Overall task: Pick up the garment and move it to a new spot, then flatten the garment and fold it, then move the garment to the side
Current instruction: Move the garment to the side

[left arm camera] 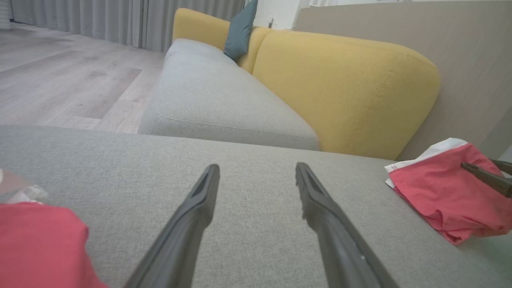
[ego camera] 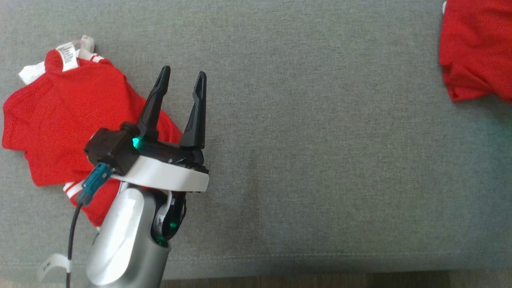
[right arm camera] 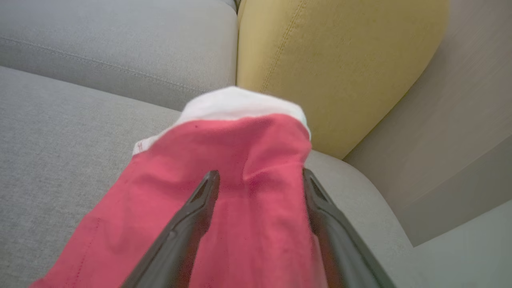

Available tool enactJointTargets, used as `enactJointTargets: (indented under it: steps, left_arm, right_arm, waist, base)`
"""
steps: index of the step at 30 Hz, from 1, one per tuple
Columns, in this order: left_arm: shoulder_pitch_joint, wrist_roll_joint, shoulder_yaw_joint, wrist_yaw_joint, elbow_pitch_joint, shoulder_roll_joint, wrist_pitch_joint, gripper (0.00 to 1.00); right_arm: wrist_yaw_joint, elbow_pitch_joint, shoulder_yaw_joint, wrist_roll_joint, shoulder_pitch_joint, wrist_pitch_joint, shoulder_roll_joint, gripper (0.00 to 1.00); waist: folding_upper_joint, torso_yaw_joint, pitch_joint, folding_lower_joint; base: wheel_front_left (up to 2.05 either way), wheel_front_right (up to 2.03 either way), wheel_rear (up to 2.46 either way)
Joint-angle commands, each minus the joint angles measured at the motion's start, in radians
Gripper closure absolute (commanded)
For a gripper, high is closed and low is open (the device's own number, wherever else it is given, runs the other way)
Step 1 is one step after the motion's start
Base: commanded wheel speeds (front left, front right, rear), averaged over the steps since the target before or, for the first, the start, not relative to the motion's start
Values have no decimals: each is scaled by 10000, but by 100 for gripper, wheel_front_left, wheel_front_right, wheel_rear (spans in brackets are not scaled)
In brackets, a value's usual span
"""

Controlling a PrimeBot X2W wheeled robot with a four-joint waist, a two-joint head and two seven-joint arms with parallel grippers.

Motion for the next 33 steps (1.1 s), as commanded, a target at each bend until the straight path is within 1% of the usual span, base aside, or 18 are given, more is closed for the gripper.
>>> enactJointTargets:
  steps: [1, 8, 12, 15, 21, 22, 25, 28, 33]
  left_arm:
    - [-260, 77, 309, -23, -293, 93, -49, 0]
    - [-233, -67, 205, 37, -202, 93, -49, 0]
    - [-136, -168, 152, 133, -173, 93, -49, 0]
    - [-26, -220, 170, 204, -162, 93, -49, 0]
    - [245, -265, 305, 369, -199, 93, -49, 0]
    - [245, -265, 305, 369, -199, 93, -49, 0]
    - [402, -254, 396, 433, -213, 93, -49, 0]
    - [595, -197, 387, 388, -176, 93, -49, 0]
    - [1056, -216, 452, 460, -90, 93, -49, 0]
  right_arm:
    - [39, -405, -1, 20, -184, -137, -112, 0]
    - [39, -698, 33, -8, -150, -427, 74, 0]
    - [39, -897, 235, 74, -91, -706, 382, 0]
    - [39, -1077, 455, 246, 47, -944, 802, 0]
    - [39, -1548, 1034, 661, 758, -1458, 1900, 0]
    - [39, -1548, 1034, 661, 758, -1458, 1900, 0]
    - [39, -1801, 1142, 827, 1275, -1756, 2471, 0]
    - [39, -2070, 1084, 829, 1899, -2027, 3014, 0]
    - [39, -2437, 1267, 864, 3087, -2429, 3492, 0]
  waist:
    - [0, -11, -48, 0]
    - [0, 53, -486, 0]
    - [0, 105, -882, 0]
    - [0, 125, -1233, 0]
    - [0, 154, -1979, 0]
    - [0, 154, -1979, 0]
    - [0, 191, -2329, 0]
    - [0, 242, -2640, 0]
    - [0, 316, -3107, 0]
  base:
    - [0, 0, 0]
    - [0, 0, 0]
    - [0, 0, 0]
    - [0, 0, 0]
    - [0, 0, 0]
    - [0, 0, 0]
    - [0, 0, 0]
    - [0, 0, 0]
    - [0, 0, 0]
